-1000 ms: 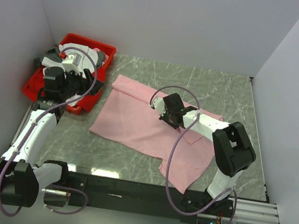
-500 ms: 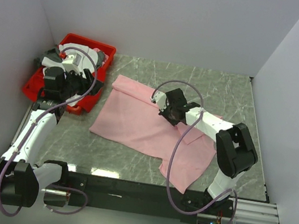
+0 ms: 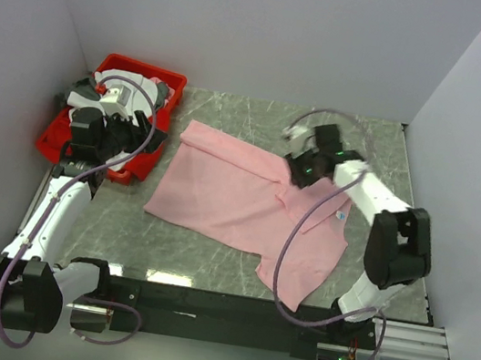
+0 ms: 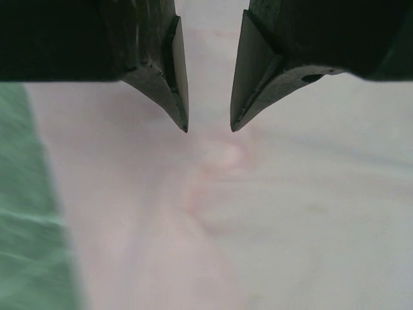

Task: Fold and stack the t-shirts
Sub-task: Fold the tshirt

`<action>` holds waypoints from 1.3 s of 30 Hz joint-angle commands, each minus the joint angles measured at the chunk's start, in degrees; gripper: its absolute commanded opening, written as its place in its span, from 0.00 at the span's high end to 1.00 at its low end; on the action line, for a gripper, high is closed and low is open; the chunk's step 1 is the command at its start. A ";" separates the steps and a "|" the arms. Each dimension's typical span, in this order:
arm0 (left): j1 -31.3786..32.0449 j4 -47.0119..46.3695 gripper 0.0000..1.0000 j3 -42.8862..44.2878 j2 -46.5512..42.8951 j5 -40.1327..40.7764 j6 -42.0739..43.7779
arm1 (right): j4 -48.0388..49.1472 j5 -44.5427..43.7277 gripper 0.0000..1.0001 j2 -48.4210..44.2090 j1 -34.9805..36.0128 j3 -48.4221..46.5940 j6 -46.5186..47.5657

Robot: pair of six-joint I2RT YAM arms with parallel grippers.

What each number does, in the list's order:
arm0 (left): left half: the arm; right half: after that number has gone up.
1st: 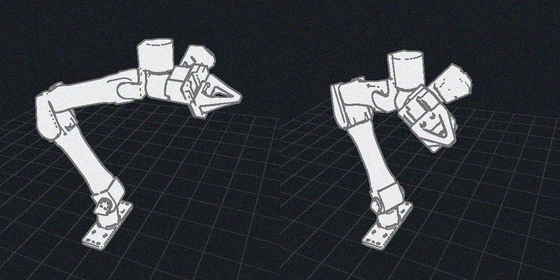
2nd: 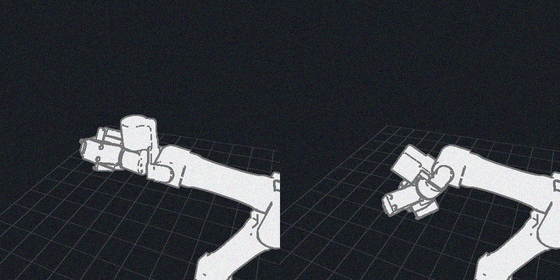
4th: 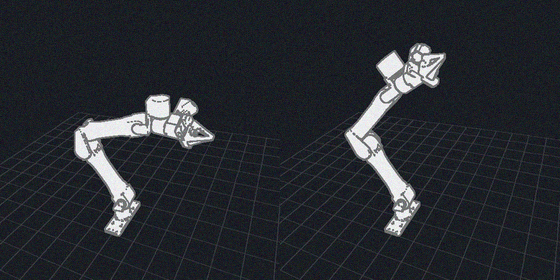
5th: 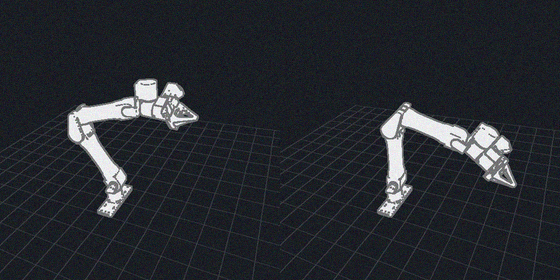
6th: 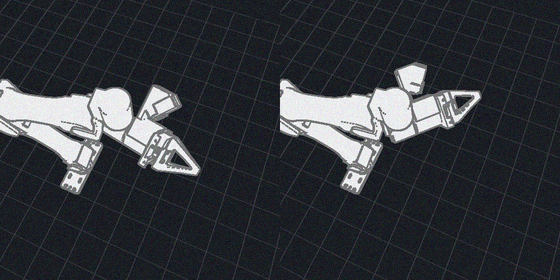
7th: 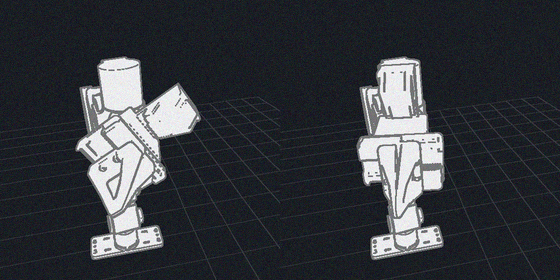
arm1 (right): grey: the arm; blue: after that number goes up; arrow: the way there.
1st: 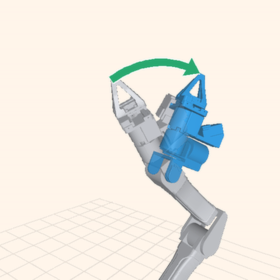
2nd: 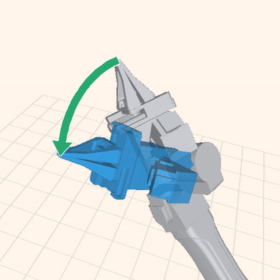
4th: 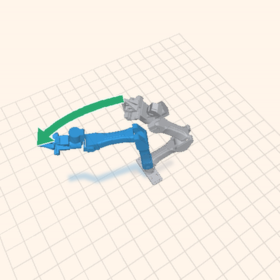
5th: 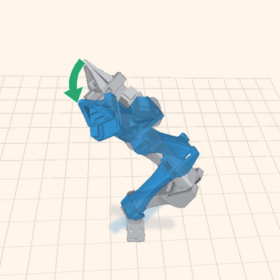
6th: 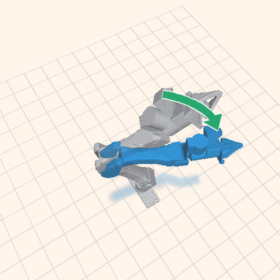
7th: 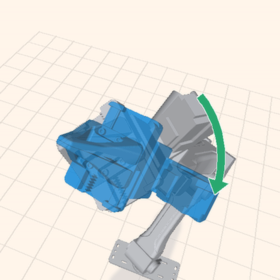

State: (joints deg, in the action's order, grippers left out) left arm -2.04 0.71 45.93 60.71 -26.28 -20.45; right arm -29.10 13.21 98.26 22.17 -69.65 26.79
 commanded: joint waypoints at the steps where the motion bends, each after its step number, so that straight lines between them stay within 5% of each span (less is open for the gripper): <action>1: 0.20 -1.33 0.31 0.12 -1.38 -0.35 0.50 | -2.89 7.79 0.60 -6.50 -13.51 -5.24 -5.33; 12: 0.20 -1.59 0.31 0.21 -1.82 -1.05 0.14 | 1.50 8.84 0.54 1.56 -37.45 -0.66 -23.97; 26: 0.20 -1.24 0.31 0.30 -1.21 -0.79 0.67 | -0.96 14.21 0.54 18.27 -40.19 -11.39 -26.70; 39: 0.20 -1.41 0.31 0.47 0.20 -1.58 0.67 | -3.59 9.47 0.97 19.07 -41.60 -19.81 -23.10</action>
State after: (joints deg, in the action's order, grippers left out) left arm -2.04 0.71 45.93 60.64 -26.28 -20.45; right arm -32.73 24.73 116.77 -18.92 -83.02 1.69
